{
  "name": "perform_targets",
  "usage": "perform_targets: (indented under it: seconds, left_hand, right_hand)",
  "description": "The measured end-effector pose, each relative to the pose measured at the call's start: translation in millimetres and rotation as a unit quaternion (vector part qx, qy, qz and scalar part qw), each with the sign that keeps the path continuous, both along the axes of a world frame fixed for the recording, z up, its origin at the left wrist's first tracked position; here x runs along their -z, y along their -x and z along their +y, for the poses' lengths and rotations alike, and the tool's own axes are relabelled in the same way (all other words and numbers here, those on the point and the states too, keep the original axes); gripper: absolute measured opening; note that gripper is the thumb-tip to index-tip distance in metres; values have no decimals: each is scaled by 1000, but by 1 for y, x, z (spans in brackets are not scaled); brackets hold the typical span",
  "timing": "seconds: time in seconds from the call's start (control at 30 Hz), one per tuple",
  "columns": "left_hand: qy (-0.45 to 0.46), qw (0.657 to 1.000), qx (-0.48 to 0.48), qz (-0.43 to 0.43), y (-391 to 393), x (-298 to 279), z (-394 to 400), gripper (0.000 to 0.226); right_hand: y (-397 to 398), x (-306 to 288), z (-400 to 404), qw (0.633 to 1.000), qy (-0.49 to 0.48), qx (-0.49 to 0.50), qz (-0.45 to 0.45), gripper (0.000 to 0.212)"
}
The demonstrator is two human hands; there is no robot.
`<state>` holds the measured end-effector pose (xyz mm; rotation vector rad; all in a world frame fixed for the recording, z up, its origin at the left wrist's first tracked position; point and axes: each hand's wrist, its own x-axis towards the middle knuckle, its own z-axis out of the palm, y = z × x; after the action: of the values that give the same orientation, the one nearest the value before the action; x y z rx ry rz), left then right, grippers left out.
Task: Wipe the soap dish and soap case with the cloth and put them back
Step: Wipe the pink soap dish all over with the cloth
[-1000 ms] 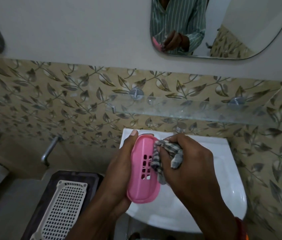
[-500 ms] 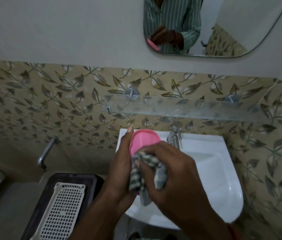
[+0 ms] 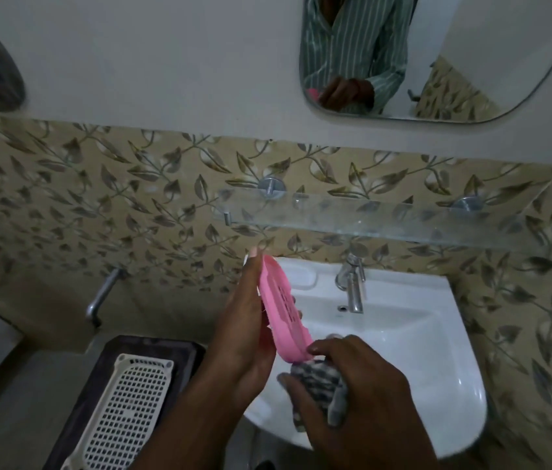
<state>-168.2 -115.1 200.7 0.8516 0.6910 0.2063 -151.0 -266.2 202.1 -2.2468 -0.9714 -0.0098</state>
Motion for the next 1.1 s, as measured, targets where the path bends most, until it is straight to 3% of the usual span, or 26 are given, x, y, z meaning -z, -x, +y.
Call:
perform_targets:
  seconds: [0.07, 0.13, 0.2, 0.3, 0.4, 0.5, 0.57, 0.63, 0.73, 0.83, 0.93, 0.97, 1.1]
  left_hand:
    - [-15, 1000, 8, -20, 2, 2, 5, 78]
    - [-36, 998, 16, -50, 3, 5, 8, 72]
    - [-60, 996, 12, -58, 2, 7, 9, 64]
    - [-22, 996, -5, -88, 2, 11, 7, 58]
    - [97, 988, -2, -119, 3, 14, 3, 82]
    - [171, 973, 34, -153, 2, 17, 5, 104]
    - [175, 967, 54, -177, 2, 20, 10, 108]
    - [166, 966, 59, -189, 2, 23, 16, 109]
    - [153, 966, 41, -205, -1, 26, 19, 91]
    - [116, 974, 77, -181, -4, 24, 11, 85]
    - [92, 975, 104, -175, -8, 22, -1, 77]
    - [92, 976, 92, -175, -9, 22, -4, 74]
    - [99, 985, 36, -138, -10, 25, 4, 81]
  right_hand:
    - [-9, 1, -6, 999, -17, 5, -49, 31]
    - [-13, -1, -11, 997, -72, 7, -12, 17]
    - [-13, -6, -13, 984, -141, 27, 109, 13]
    - [-16, -10, -12, 925, -212, 8, 315, 27]
    - [-18, -9, -10, 859, -211, -11, 466, 43]
    - [-15, -4, -7, 847, -164, -34, 505, 32]
    - [-15, -5, -12, 872, -119, -52, 473, 22]
    - [-20, -13, -22, 889, -96, -68, 442, 29]
    - [-29, -41, -39, 911, -167, -39, 374, 40]
    - [-32, -66, -26, 959, -226, -49, 166, 26]
    - [-29, -70, 17, 987, -115, -72, -85, 32]
    - [-28, -65, 29, 988, -62, -62, -125, 35]
    - [-1, -40, 39, 998, 15, -43, -49, 46]
